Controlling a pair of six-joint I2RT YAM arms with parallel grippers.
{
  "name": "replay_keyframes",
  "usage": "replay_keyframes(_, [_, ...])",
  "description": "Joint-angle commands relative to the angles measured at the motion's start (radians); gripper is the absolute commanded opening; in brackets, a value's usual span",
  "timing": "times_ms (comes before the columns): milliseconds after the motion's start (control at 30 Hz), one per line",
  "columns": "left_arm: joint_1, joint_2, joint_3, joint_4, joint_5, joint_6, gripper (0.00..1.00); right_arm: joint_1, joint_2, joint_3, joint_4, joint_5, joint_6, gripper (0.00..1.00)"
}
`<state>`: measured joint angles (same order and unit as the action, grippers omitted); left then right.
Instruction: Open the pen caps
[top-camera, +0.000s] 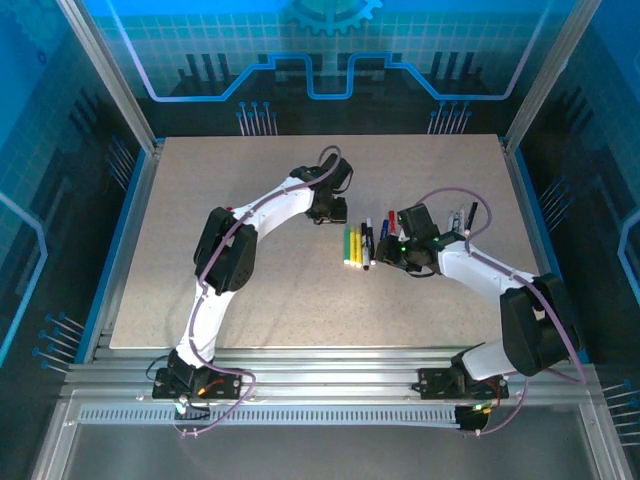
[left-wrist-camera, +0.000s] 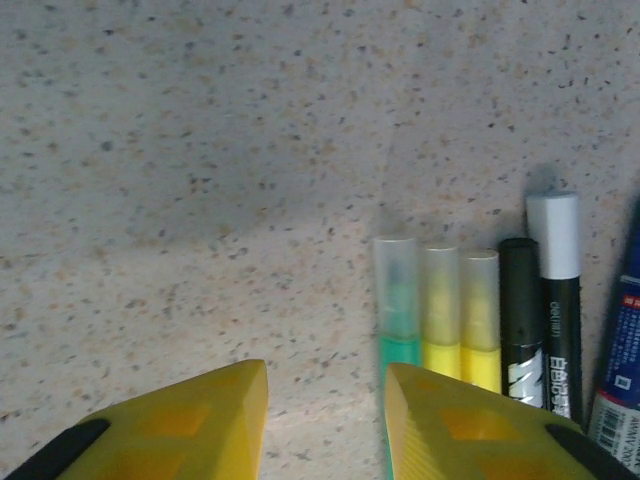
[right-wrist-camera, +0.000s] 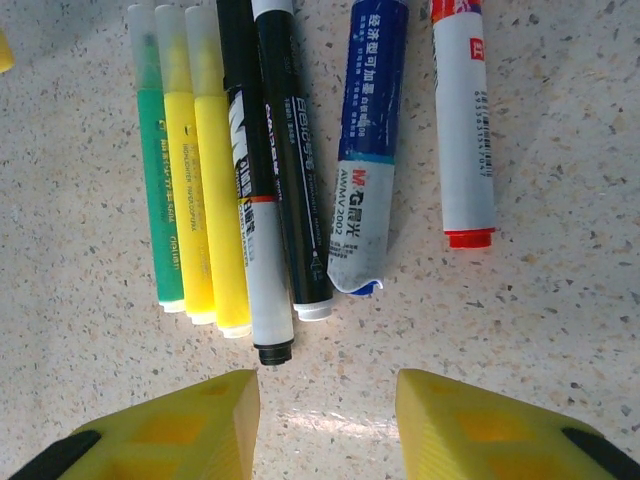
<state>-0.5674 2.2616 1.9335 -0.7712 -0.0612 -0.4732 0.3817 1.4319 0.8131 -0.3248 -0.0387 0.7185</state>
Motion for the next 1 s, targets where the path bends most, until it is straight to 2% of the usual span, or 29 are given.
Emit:
replay_keyframes(0, [-0.010, 0.038, 0.049, -0.004, 0.051, -0.028, 0.37, 0.012, 0.007, 0.031, -0.024, -0.006, 0.007, 0.41])
replay_keyframes(433, [-0.024, 0.142, 0.130, -0.016, 0.078, -0.032, 0.37, 0.011, 0.018, 0.047, -0.026, -0.002, -0.003, 0.40])
replay_keyframes(800, [-0.027, 0.214, 0.205, -0.138, -0.054, -0.049, 0.34, 0.011, 0.051, 0.055, -0.010, -0.024, -0.008, 0.40])
replay_keyframes(967, [-0.028, 0.253, 0.248, -0.180, -0.088, -0.047, 0.29, 0.011, 0.057, 0.055, -0.001, -0.035, -0.007, 0.39])
